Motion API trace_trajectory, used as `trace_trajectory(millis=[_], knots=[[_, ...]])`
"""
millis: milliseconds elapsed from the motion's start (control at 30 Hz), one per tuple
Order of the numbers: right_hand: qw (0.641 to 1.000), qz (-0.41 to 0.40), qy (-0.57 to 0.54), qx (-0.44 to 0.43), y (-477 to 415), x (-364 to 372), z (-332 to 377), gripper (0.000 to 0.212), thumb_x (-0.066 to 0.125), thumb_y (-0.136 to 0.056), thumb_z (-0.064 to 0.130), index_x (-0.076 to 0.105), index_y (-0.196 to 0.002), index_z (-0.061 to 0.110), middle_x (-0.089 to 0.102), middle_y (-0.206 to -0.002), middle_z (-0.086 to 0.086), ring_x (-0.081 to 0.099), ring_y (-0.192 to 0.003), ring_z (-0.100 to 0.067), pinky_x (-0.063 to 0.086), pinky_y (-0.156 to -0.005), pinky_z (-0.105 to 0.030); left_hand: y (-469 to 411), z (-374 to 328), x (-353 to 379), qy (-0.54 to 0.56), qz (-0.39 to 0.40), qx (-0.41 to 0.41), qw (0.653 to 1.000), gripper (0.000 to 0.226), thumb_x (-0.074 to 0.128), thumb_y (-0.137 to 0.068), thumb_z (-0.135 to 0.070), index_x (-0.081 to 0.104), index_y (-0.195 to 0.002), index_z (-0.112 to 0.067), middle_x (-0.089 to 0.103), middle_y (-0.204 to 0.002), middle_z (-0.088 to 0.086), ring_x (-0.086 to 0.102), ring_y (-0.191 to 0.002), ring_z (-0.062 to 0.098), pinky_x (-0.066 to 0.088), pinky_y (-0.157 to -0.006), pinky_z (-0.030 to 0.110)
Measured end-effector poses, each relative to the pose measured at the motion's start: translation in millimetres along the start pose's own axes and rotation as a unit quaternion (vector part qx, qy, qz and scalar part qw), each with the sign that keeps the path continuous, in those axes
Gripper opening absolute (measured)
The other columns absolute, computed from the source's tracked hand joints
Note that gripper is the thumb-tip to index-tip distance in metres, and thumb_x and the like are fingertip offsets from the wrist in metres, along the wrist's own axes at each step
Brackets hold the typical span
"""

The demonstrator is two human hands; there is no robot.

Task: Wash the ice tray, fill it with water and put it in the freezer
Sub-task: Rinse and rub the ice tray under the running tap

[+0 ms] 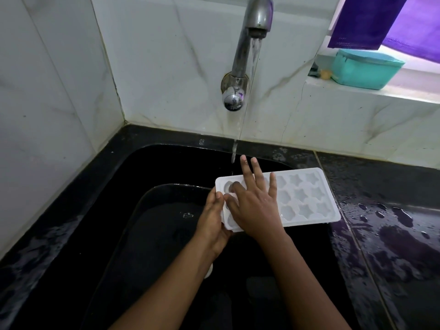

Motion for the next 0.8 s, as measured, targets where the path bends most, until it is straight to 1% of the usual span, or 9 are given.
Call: trace_trajectory(millis=[67, 167, 233, 300, 400, 500, 600, 700, 800], knots=[[0.999, -0.017, 0.028, 0.008, -2, -1, 1, 0.041, 0.031, -0.089, 0.048, 0.067, -0.095, 0.027, 0.014, -0.158, -0.006, 0.004, -0.146, -0.023, 0.007, -0.112, -0.058, -1, 0, 2, 0.004, -0.007, -0.001, 1.000, 0.028, 0.036, -0.105, -0.027, 0.054, -0.126, -0.028, 0.072, -0.107, 0.003, 0.071, -0.083, 0.020, 0.059, -0.059, 0.036], [0.998, 0.051, 0.019, 0.008, -7, 12, 1, 0.028, 0.040, -0.096, 0.038, 0.058, -0.117, 0.031, -0.016, -0.156, 0.002, -0.026, -0.140, -0.017, -0.013, -0.111, -0.052, -7, -5, 2, 0.021, -0.011, 0.007, 1.000, 0.031, 0.036, -0.105, -0.025, 0.052, -0.131, -0.023, 0.074, -0.099, 0.003, 0.071, -0.075, 0.018, 0.058, -0.056, 0.034], [0.998, 0.063, 0.001, 0.005, -12, 11, -2, 0.025, 0.045, -0.096, 0.031, 0.056, -0.118, 0.033, -0.020, -0.155, 0.005, -0.034, -0.135, -0.013, -0.017, -0.110, -0.050, -10, -7, 1, 0.019, -0.015, 0.013, 1.000, 0.031, 0.036, -0.105, -0.026, 0.053, -0.130, -0.024, 0.075, -0.092, 0.001, 0.072, -0.074, 0.019, 0.059, -0.056, 0.036], [0.997, 0.072, 0.013, 0.001, -16, 8, -4, 0.023, 0.048, -0.094, 0.030, 0.058, -0.115, 0.033, -0.017, -0.157, 0.004, -0.033, -0.134, -0.012, -0.017, -0.110, -0.050, -11, -7, 2, 0.013, -0.015, 0.017, 1.000, 0.029, 0.035, -0.105, -0.026, 0.053, -0.129, -0.024, 0.076, -0.090, 0.001, 0.072, -0.075, 0.019, 0.058, -0.057, 0.038], [0.995, 0.073, 0.062, -0.002, -21, 3, -5, 0.023, 0.049, -0.093, 0.034, 0.058, -0.113, 0.031, -0.024, -0.155, 0.002, -0.033, -0.137, -0.016, -0.018, -0.109, -0.052, -12, -6, 7, 0.010, -0.016, 0.016, 1.000, 0.026, 0.035, -0.106, -0.027, 0.055, -0.123, -0.026, 0.074, -0.091, 0.000, 0.072, -0.073, 0.018, 0.059, -0.054, 0.037], [0.995, 0.086, 0.045, -0.016, -24, 3, -2, 0.026, 0.046, -0.095, 0.028, 0.055, -0.119, 0.033, -0.026, -0.154, 0.004, -0.031, -0.139, -0.019, -0.016, -0.110, -0.053, -17, -9, 10, 0.019, -0.021, 0.015, 0.999, 0.027, 0.035, -0.105, -0.028, 0.054, -0.125, -0.026, 0.075, -0.089, 0.000, 0.072, -0.074, 0.019, 0.059, -0.056, 0.037], [0.993, 0.115, 0.010, -0.016, -30, 3, -4, 0.031, 0.045, -0.096, 0.030, 0.053, -0.124, 0.039, -0.021, -0.157, 0.006, -0.027, -0.141, -0.019, -0.012, -0.111, -0.052, -20, -15, 11, 0.017, -0.012, 0.033, 0.999, 0.029, 0.035, -0.106, -0.026, 0.052, -0.128, -0.026, 0.075, -0.093, -0.001, 0.071, -0.081, 0.020, 0.058, -0.066, 0.042], [0.994, 0.105, 0.039, -0.013, -37, -4, -7, 0.029, 0.049, -0.094, 0.035, 0.055, -0.122, 0.040, -0.017, -0.158, 0.005, -0.025, -0.142, -0.018, -0.013, -0.111, -0.052, -19, -19, 12, 0.013, -0.008, 0.045, 0.999, 0.029, 0.035, -0.106, -0.024, 0.052, -0.128, -0.026, 0.073, -0.096, 0.000, 0.070, -0.080, 0.018, 0.059, -0.063, 0.039], [0.994, 0.087, 0.067, -0.022, -37, -7, -2, 0.028, 0.047, -0.095, 0.032, 0.053, -0.122, 0.037, -0.018, -0.158, 0.002, -0.026, -0.142, -0.020, -0.014, -0.111, -0.054, -22, -21, 16, 0.018, -0.003, 0.043, 0.999, 0.032, 0.034, -0.106, -0.025, 0.051, -0.133, -0.023, 0.071, -0.107, 0.005, 0.070, -0.084, 0.021, 0.059, -0.063, 0.039]])
Point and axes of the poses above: each hand's wrist, its own y-axis away from the middle knuckle, its own x-axis out of the palm, z = x × y, the point moved 8 cm from there along -y, towards the middle knuckle
